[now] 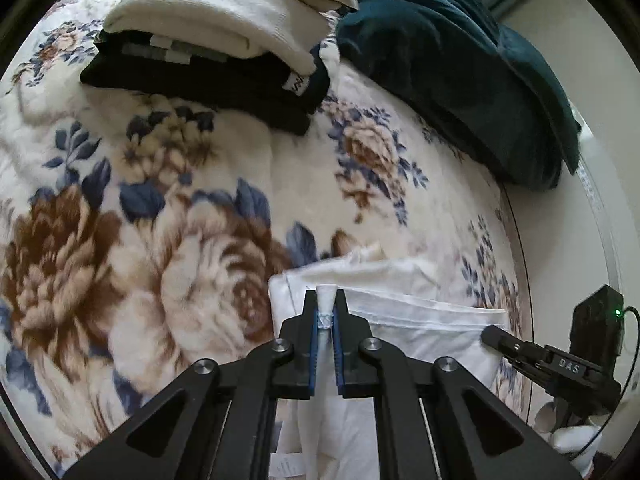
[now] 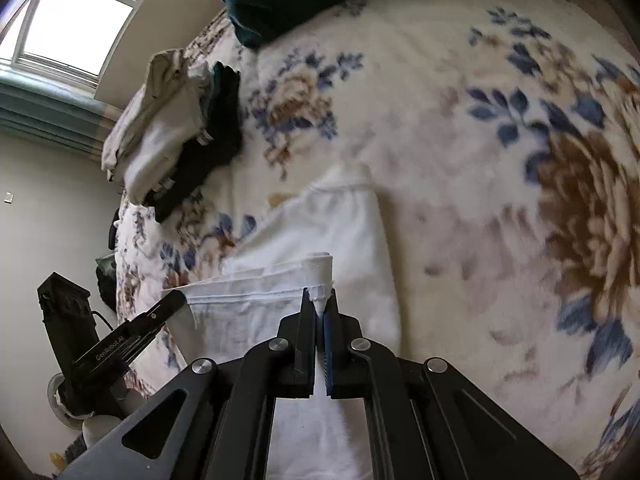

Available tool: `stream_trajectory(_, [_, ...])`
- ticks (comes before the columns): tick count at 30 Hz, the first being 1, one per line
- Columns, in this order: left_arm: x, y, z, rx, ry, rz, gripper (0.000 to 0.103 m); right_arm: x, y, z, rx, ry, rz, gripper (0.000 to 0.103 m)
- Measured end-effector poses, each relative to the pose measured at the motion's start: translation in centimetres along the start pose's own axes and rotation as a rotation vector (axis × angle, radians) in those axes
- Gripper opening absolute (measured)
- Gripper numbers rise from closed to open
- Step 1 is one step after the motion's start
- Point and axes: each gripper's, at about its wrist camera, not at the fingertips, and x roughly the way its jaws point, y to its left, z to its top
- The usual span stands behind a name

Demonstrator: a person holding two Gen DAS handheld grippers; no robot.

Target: Fold small clothes

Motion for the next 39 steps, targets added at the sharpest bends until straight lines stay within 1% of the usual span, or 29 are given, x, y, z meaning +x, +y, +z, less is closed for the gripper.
stream_trajectory(2, [1.4,0.4,1.5,-0.014,0.009,0.0,0.004,0.5,0.6,1.6,-0.009,-0.006,-0.009,0.003])
stream_trajectory(4, [3.3,0.8,3.0,-0.017,0.036,0.008,0.004,1.1,0.9,3.2,-0.009,-0.02,-0.027,0.003])
stream_trajectory(7, [6.3,1.3,4.7,0.007,0.079,0.04,0.004,2.9,0.9,5.6,-0.004,-0.015,-0.05,0.003])
stream_trajectory(12, [10.1,2.2,5.9,0.032,0.152,0.078,0.005,6.6,0.7,8.1,-0.033,0.011,-0.122,0.003])
stream_trajectory(14, [10.9,2.6,6.0,0.032,0.188,0.086,0.01,7.8,0.4,8.8,-0.042,0.024,-0.149,0.003])
stream_trajectory(15, [10.8,2.8,6.0,0.027,0.195,0.085,0.01,8.6,0.2,9.2,-0.042,0.044,-0.154,0.003])
stream_trajectory(17, [9.2,3.1,5.8,0.013,0.179,0.092,0.027,9.3,0.0,9.4,-0.047,0.076,-0.169,0.003])
stream_trajectory(18, [8.2,3.3,5.5,0.008,0.166,0.094,0.03,9.3,-0.1,9.4,-0.048,0.089,-0.17,0.005])
stream_trajectory(19, [6.4,3.5,4.7,-0.004,0.143,0.097,0.031,8.9,-0.2,9.3,-0.04,0.103,-0.164,0.006])
stream_trajectory(20, [5.4,3.5,4.0,-0.019,0.133,0.091,0.032,8.6,-0.3,9.2,-0.038,0.108,-0.171,0.016])
stream_trajectory(21, [4.1,3.6,3.0,-0.039,0.129,0.063,0.032,8.0,-0.4,8.8,-0.036,0.111,-0.186,0.036])
stream_trajectory(22, [2.9,3.5,1.6,-0.061,0.131,0.039,0.032,7.2,-0.6,8.2,-0.034,0.107,-0.185,0.042])
stream_trajectory(24, [1.8,3.1,-0.5,-0.081,0.146,0.013,0.038,5.8,-1.1,6.6,-0.019,0.116,-0.157,0.044])
stream_trajectory(25, [1.8,2.9,-1.8,-0.086,0.166,0.0,0.049,5.3,-1.7,5.4,0.0,0.136,-0.144,0.044])
stream_trajectory(26, [2.2,2.6,-3.0,-0.076,0.191,0.014,0.054,5.0,-2.2,4.3,0.016,0.155,-0.131,0.044])
stream_trajectory(27, [2.9,2.4,-4.0,-0.054,0.219,0.052,0.054,4.8,-2.7,3.2,0.032,0.182,-0.108,0.046])
stream_trajectory(28, [4.4,2.5,-5.3,-0.018,0.269,0.118,0.054,5.0,-3.3,1.7,0.048,0.218,-0.083,0.048])
stream_trajectory(29, [5.5,3.1,-6.4,-0.005,0.303,0.149,0.056,5.3,-3.7,0.6,0.043,0.246,-0.074,0.053])
stream_trajectory(30, [6.0,3.9,-7.2,-0.024,0.302,0.14,0.056,5.7,-4.1,-0.4,0.027,0.27,-0.103,0.054])
stream_trajectory(32, [5.1,4.3,-7.0,-0.062,0.283,0.111,0.056,6.7,-5.0,-1.6,-0.008,0.307,-0.21,0.054])
stream_trajectory(33, [4.3,4.2,-6.8,-0.073,0.279,0.119,0.056,7.0,-5.5,-2.1,-0.012,0.323,-0.248,0.054])
stream_trajectory(34, [2.5,3.9,-6.6,-0.094,0.248,0.133,0.056,6.8,-5.9,-2.2,-0.001,0.321,-0.24,0.054])
stream_trajectory(36, [-0.6,3.3,-7.1,-0.141,0.185,0.082,0.062,6.0,-5.7,-2.0,-0.015,0.306,-0.243,0.054])
stream_trajectory(37, [-2.2,3.1,-7.9,-0.184,0.165,0.053,0.066,5.3,-5.4,-1.8,-0.036,0.288,-0.243,0.054])
stream_trajectory(38, [-3.7,2.9,-9.2,-0.239,0.153,0.028,0.067,4.4,-5.2,-1.6,-0.048,0.271,-0.231,0.056])
stream_trajectory(39, [-4.8,2.9,-11.1,-0.31,0.152,-0.006,0.067,3.9,-5.0,-1.4,-0.045,0.266,-0.218,0.061])
